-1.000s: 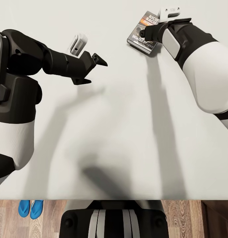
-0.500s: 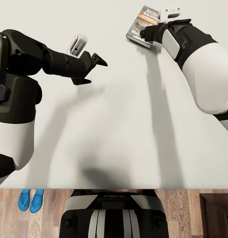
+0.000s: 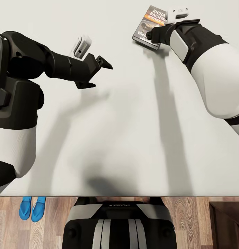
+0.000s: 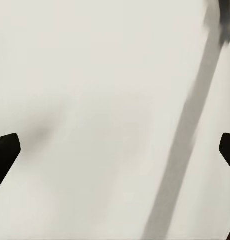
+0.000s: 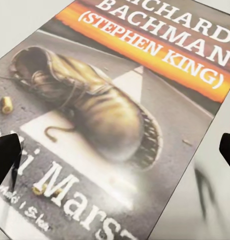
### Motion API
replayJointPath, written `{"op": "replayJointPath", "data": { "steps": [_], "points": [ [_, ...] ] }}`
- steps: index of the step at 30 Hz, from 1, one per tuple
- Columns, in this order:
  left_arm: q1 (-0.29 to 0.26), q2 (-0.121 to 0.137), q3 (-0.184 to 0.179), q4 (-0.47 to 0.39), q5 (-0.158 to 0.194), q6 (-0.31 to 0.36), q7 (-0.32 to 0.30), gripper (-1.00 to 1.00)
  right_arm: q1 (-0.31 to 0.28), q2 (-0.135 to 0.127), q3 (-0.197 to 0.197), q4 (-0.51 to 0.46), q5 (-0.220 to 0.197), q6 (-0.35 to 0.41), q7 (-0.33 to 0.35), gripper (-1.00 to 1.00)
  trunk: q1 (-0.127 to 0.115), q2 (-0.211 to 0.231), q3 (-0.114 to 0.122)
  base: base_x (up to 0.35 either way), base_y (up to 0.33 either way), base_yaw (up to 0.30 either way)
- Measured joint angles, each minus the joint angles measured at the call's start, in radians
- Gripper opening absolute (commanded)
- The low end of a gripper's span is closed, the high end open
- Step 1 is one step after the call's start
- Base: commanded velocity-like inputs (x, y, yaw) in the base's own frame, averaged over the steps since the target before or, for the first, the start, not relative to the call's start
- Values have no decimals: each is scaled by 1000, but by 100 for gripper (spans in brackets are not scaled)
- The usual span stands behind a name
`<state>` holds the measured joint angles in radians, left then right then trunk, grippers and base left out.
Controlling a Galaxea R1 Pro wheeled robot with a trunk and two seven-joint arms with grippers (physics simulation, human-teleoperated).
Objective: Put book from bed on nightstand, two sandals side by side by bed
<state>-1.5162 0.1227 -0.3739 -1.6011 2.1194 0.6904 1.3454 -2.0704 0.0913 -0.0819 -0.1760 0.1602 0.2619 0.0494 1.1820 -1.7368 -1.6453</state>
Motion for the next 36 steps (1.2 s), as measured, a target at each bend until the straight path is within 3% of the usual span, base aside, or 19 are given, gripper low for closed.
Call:
{"op": "replayJointPath", "data": {
  "steps": [17, 36],
  "points": [
    [0, 0, 4, 0, 0, 0, -2, 100, -39, -2, 3, 35, -3, 5, 1, 100, 0, 0, 0, 2, 0, 0],
    [0, 0, 6, 0, 0, 0, -3, 100, -48, -2, 4, 34, -3, 1, 1, 100, 0, 0, 0, 99, 0, 0]
  ]
}}
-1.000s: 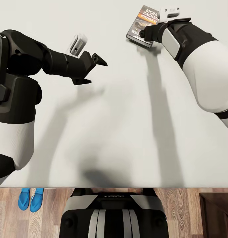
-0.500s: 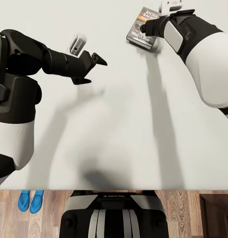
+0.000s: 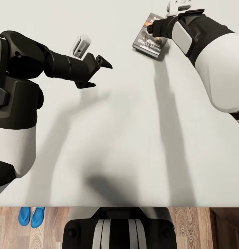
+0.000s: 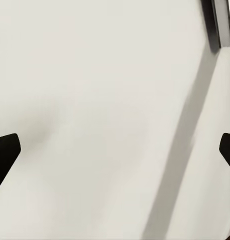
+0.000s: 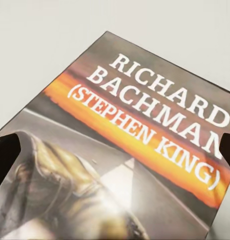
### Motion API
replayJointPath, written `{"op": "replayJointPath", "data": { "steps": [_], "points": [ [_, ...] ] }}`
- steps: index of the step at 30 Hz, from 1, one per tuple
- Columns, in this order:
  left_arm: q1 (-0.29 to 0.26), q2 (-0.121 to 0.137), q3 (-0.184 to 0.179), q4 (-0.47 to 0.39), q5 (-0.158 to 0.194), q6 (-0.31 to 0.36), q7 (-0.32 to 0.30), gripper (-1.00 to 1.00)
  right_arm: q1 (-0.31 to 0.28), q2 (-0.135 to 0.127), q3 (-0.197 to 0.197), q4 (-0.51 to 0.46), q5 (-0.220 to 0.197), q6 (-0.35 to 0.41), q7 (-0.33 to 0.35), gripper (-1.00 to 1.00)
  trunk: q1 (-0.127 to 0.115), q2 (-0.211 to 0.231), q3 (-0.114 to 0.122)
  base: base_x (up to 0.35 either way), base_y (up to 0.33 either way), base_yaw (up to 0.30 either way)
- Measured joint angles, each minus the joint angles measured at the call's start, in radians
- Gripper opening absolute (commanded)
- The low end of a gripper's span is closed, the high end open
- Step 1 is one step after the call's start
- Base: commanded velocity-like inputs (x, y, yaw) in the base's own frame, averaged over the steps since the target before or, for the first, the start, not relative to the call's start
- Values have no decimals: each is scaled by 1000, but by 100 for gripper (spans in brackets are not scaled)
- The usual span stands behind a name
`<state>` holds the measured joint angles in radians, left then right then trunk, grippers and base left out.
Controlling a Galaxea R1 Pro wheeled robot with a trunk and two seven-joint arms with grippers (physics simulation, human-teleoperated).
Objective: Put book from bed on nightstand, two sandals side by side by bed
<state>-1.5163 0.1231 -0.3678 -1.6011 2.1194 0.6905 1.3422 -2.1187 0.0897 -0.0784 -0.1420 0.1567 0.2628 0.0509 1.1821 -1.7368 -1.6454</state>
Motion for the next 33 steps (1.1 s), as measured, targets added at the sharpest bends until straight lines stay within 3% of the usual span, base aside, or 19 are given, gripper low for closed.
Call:
{"op": "replayJointPath", "data": {
  "steps": [33],
  "points": [
    [3, 8, -5, -3, 0, 0, 1, 100, 18, 5, 6, -33, 8, -29, -21, 100, 0, 0, 0, 37, 0, 0]
  ]
}}
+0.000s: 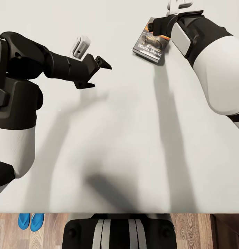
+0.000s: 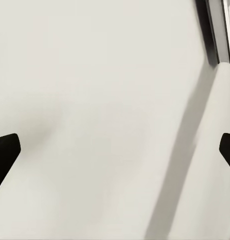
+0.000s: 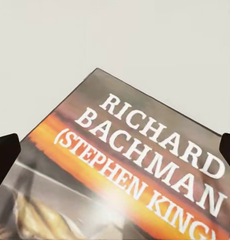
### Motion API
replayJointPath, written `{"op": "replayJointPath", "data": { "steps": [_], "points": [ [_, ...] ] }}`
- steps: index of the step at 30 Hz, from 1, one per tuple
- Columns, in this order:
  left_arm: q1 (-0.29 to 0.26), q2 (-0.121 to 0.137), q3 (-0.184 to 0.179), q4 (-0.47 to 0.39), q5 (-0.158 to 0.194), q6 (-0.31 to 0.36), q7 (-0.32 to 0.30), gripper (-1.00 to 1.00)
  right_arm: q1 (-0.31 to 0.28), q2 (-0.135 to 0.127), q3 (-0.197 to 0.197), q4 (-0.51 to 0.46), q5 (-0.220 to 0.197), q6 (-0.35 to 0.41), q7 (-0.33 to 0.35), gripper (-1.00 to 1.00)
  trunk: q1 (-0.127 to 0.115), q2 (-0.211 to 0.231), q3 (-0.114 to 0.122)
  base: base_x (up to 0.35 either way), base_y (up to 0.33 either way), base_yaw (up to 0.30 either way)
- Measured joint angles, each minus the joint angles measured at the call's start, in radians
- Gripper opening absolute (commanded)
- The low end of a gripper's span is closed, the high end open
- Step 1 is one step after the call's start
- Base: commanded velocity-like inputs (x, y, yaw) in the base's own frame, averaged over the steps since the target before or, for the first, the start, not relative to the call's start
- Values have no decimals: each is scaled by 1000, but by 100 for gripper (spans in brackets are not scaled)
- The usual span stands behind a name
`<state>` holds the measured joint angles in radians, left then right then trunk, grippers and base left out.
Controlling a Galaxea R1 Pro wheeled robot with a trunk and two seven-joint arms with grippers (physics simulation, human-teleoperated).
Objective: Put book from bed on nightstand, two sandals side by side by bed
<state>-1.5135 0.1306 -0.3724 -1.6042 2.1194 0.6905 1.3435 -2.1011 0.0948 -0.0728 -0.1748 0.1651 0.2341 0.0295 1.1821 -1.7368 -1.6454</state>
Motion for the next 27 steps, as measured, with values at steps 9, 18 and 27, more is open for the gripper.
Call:
{"op": "replayJointPath", "data": {
  "steps": [9, 18, 27],
  "points": [
    [3, 1, 2, -1, 0, 0, 0, 100, 13, -3, -1, 3, 2, -1, 0, 100, 0, 0, 0, 14, 0, 0],
    [3, 1, 3, -1, 0, 0, 0, 100, 30, -3, -7, 9, 3, 0, 2, 100, 0, 0, 0, 2, 0, 0],
    [5, 1, 5, -1, 0, 0, 0, 100, 37, -3, -6, -3, 3, 1, 5, 100, 0, 0, 0, 0, 0, 0]
  ]
}}
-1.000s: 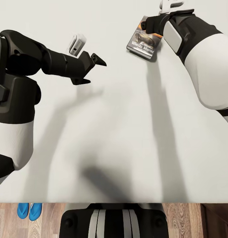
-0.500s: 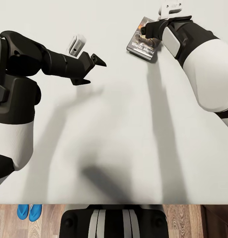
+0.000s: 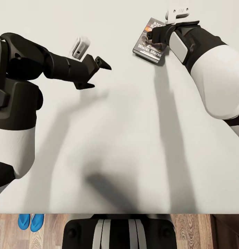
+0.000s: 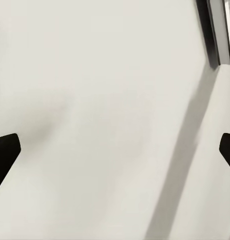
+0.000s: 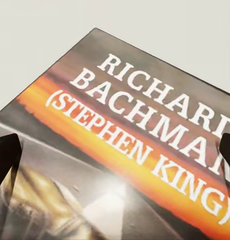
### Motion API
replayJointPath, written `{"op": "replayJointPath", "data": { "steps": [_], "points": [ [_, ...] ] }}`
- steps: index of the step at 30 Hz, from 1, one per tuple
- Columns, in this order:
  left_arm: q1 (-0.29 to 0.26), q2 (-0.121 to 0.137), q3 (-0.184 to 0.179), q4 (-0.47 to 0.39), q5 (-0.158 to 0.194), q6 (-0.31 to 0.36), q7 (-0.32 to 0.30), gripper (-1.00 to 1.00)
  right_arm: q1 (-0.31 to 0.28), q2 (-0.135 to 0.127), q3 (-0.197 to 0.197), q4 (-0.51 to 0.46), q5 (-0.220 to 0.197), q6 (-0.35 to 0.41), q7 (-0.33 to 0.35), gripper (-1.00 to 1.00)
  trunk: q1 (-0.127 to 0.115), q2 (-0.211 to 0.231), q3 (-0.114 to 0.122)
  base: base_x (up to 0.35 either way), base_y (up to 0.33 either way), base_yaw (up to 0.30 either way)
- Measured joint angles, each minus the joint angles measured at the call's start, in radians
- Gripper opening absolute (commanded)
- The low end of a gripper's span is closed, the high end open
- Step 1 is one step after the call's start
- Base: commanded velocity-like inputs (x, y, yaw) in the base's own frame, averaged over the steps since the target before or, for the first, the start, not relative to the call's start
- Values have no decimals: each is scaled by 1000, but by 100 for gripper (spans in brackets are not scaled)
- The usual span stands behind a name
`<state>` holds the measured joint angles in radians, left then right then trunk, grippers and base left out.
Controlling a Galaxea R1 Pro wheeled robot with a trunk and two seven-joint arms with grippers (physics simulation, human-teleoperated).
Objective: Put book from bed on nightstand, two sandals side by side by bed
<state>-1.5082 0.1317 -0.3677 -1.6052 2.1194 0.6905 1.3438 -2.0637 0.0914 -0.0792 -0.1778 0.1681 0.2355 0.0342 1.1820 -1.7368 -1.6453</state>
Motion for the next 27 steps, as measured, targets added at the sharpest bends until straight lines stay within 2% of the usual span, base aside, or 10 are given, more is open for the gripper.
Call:
{"op": "replayJointPath", "data": {
  "steps": [14, 27],
  "points": [
    [13, 0, 4, 0, 0, -1, 0, 100, 1, 0, 1, -3, 0, 1, 0, 100, 0, 0, 0, -9, -1, 0],
    [13, 0, 4, 1, 1, -1, -1, 100, 1, 0, 1, -5, 0, 5, 1, 100, 0, 0, 0, -214, -47, 0]
  ]
}}
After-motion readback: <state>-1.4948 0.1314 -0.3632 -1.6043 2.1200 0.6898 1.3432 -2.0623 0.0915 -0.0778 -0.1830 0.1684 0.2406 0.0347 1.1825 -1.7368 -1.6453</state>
